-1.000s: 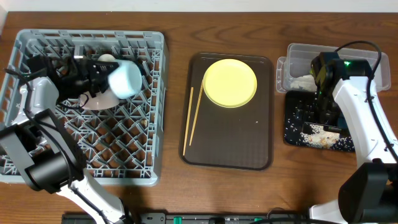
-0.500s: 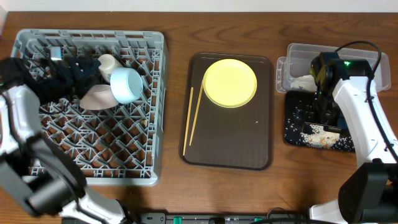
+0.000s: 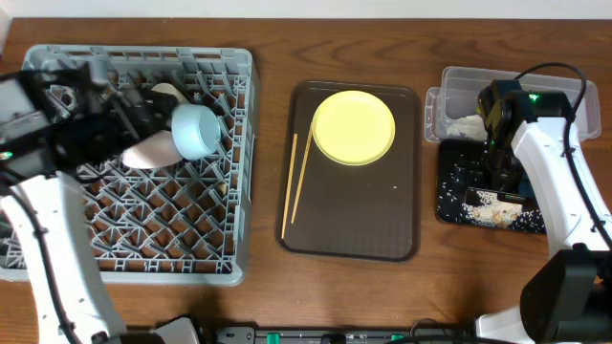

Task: Sort waste into correct bins and load items into the dishwasher
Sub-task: 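Carry the blue bowl left and set it in the rack, then reach the left gripper to the chopsticks on the brown tray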

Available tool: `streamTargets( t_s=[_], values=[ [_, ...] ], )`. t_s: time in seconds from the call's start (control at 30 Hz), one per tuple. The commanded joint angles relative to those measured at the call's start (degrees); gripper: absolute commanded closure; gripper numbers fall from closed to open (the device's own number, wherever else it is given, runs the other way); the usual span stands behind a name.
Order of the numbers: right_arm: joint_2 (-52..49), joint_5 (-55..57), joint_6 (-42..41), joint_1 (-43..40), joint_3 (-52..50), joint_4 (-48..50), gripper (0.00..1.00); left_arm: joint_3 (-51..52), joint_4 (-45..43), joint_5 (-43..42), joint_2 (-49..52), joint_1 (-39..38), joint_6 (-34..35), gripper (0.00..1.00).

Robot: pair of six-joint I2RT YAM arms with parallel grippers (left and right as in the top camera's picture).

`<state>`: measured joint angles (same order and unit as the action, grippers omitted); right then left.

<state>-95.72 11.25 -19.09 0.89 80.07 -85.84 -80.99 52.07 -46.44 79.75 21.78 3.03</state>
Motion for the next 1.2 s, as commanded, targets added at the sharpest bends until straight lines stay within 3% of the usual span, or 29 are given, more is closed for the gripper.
streamTargets(
  t_s=[0.0, 0.3, 0.57, 0.9, 1.17],
  values=[
    [0.0, 0.7, -0.6, -0.7, 0.1, 0.2, 0.01, -0.1, 1.6, 14.5, 0.0, -7.7, 0.2, 0.12],
    [0.0, 0.7, -0.6, -0.7, 0.1, 0.4, 0.01, -0.1, 4.9, 33.2, 3.0, -30.6, 4.7, 0.12],
    [0.0, 0.7, -0.6, -0.7, 0.1, 1.0, 0.01, -0.1, 4.9, 35.2, 10.6, -45.0, 5.3, 0.11],
    [0.0, 0.7, -0.6, -0.7, 0.1, 1.0, 0.01, -0.1, 0.3, 37.3, 24.3, -49.1, 12.8, 0.11],
    [0.0, 0.7, -0.6, -0.7, 0.1, 1.0, 0.01, -0.1, -7.5, 36.9, 31.6, -49.4, 13.0, 0.14]
  ],
)
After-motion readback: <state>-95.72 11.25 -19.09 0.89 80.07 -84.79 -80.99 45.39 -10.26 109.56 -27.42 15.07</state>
